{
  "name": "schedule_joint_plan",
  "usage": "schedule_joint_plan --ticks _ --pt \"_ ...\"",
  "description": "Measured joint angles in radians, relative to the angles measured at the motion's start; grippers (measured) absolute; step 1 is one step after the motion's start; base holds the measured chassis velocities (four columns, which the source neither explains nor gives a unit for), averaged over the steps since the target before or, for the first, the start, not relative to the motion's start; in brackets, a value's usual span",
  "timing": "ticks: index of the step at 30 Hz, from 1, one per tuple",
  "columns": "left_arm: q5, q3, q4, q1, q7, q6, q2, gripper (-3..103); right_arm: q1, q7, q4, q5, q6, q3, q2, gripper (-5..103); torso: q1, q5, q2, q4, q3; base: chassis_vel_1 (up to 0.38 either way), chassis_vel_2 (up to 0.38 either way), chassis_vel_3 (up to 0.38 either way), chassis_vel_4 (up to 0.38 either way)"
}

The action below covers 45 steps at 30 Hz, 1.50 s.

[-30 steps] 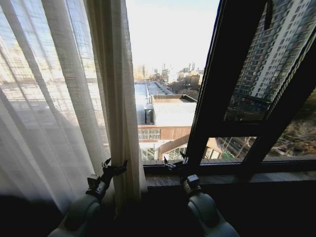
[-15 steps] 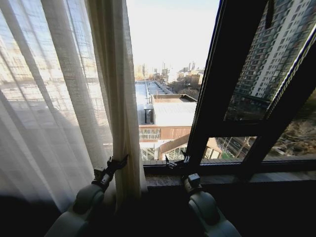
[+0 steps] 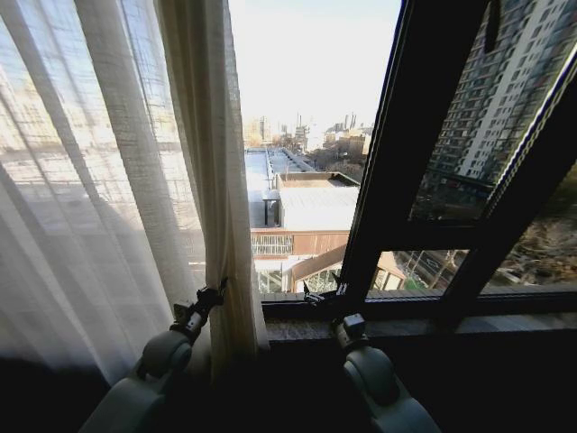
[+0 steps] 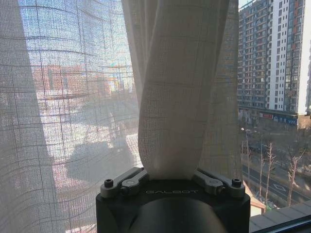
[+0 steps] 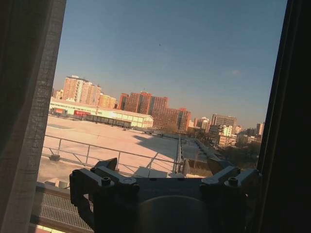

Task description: Open the curtains by pulling them apart, changing their state from closed to fully open.

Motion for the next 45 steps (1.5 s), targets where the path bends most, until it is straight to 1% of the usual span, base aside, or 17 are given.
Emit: schedule_joint_plan --ticks 3,5,8,10,11,13,16,18,21,22,25,27,29,31,35,39,45 --pt "-0.001 -0.004 0.001 -0.002 -0.021 0.0 -0.007 1 -0.001 0.0 0.0 0.0 0.0 0.001 0.001 100 0.0 -0.0001 0.0 -0.0002 0.0 0.0 0.0 0.0 0.0" --pt "-0.001 -0.019 -0.012 0.001 -0.059 0.003 -0.013 1 -0.001 0.0 0.0 0.0 0.0 0.001 0.002 100 0.0 -0.0001 0.0 -0.0002 0.0 0.0 0.0 0.0 0.0" --pt "0.0 -0.065 -0.068 0.029 -0.142 0.024 -0.028 1 0.0 0.001 0.0 -0.004 -0.001 -0.002 0.005 100 0.0 -0.0001 0.0 -0.0001 0.0 0.0 0.0 0.0 0.0" --pt "-0.001 -0.074 -0.079 0.036 -0.158 0.029 -0.03 1 0.001 0.001 0.0 -0.006 -0.001 -0.004 0.006 100 0.0 0.0 0.0 -0.0001 0.0 0.0 0.0 0.0 0.0" --pt "-0.001 -0.094 -0.1 0.053 -0.197 0.038 -0.035 1 0.001 0.001 -0.003 -0.014 -0.002 -0.008 0.008 100 0.0 0.0 0.0 -0.0001 0.0 0.0 0.0 0.0 0.0" --pt "-0.001 -0.126 -0.126 0.083 -0.244 0.041 -0.041 1 0.0 0.001 -0.005 -0.021 -0.003 -0.014 0.01 100 0.0 0.0 0.0 0.0 0.0 0.0 0.0 0.0 0.0" --pt "0.0 -0.172 -0.151 0.121 -0.272 0.041 -0.044 1 -0.001 0.001 -0.008 -0.024 -0.003 -0.021 0.014 100 0.0 -0.0001 0.0 -0.0001 0.0 0.0 0.0 0.0 0.0" --pt "-0.001 -0.191 -0.16 0.135 -0.275 0.041 -0.044 1 -0.001 0.001 -0.009 -0.024 -0.003 -0.022 0.015 100 0.0 -0.0001 0.0 0.0 0.0 0.0 0.0 0.0 0.0" --pt "-0.011 -0.264 -0.187 0.179 -0.275 0.041 -0.037 1 -0.003 0.001 -0.01 -0.028 -0.003 -0.028 0.019 100 0.0 -0.0002 0.0 0.0001 0.0 0.0 0.0 0.0 0.0" --pt "-0.011 -0.264 -0.187 0.179 -0.275 0.041 -0.037 1 -0.003 0.001 -0.01 -0.028 -0.003 -0.028 0.019 100 0.0 -0.0002 0.0 0.0001 0.0 0.0 0.0 0.0 0.0" --pt "-0.05 -0.336 -0.196 0.205 -0.27 0.041 -0.012 1 -0.007 0.001 -0.008 -0.029 -0.002 -0.033 0.019 100 0.0 -0.0001 0.0 0.0 0.0 0.0 0.0 0.0 0.0" --pt "-0.074 -0.408 -0.192 0.222 -0.255 0.041 0.008 1 -0.009 0.0 -0.003 -0.029 -0.002 -0.034 0.016 100 0.0 -0.0002 0.0 -0.0002 0.0 0.0 0.0 0.0 0.0" --pt "-0.08 -0.424 -0.189 0.226 -0.254 0.041 0.013 1 -0.009 0.0 -0.002 -0.029 -0.002 -0.034 0.015 100 0.0 -0.0001 0.0 -0.0001 0.0 0.0 0.0 0.0 0.0" --pt "-0.109 -0.493 -0.18 0.238 -0.251 0.041 0.028 1 -0.011 0.0 0.003 -0.029 -0.001 -0.033 0.011 100 0.0 -0.0003 0.0 0.0001 0.0 0.0 0.0 0.0 0.0" --pt "-0.123 -0.554 -0.159 0.242 -0.251 0.04 0.036 1 -0.017 0.0 0.008 -0.029 -0.001 -0.031 0.009 100 0.0 -0.0001 0.0 0.0 0.0 0.0 0.0 0.0 0.0" --pt "-0.14 -0.641 -0.111 0.242 -0.29 0.04 0.027 1 -0.03 -0.001 0.017 -0.029 -0.001 -0.026 0.008 100 0.0 -0.0002 0.0 -0.0002 0.0 0.0 0.0 0.0 0.0" --pt "-0.155 -0.705 -0.087 0.259 -0.327 0.047 0.014 1 -0.034 -0.001 0.018 -0.029 -0.001 -0.024 0.005 100 0.0 -0.0003 0.0 0.0001 0.0 0.0 0.0 0.0 0.0"
